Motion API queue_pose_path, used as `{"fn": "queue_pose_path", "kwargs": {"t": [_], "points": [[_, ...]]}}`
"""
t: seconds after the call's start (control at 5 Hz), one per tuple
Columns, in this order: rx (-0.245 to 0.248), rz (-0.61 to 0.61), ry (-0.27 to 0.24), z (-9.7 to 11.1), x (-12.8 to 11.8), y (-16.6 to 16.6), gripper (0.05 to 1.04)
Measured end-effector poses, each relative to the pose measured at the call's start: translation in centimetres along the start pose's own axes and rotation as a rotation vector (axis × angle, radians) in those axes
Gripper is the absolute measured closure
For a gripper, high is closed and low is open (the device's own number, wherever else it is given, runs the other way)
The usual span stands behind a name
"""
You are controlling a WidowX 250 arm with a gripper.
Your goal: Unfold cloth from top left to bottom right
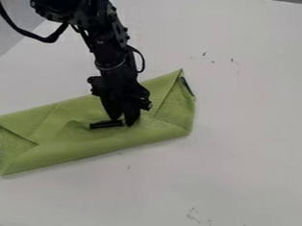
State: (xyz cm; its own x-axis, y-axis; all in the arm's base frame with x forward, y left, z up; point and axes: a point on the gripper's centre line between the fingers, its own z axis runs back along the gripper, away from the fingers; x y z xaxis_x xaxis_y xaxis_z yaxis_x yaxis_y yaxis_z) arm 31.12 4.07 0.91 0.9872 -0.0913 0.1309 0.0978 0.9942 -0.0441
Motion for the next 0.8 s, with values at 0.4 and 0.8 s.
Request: {"fn": "queue_pose_path", "kwargs": {"t": [0.4, 0.8], "points": [[0.011, 0.012, 0.006, 0.0, -0.1, 0.1, 1.004], [0.203, 0.090, -0.031, 5.9, -4.1, -3.9, 1.026]]}}
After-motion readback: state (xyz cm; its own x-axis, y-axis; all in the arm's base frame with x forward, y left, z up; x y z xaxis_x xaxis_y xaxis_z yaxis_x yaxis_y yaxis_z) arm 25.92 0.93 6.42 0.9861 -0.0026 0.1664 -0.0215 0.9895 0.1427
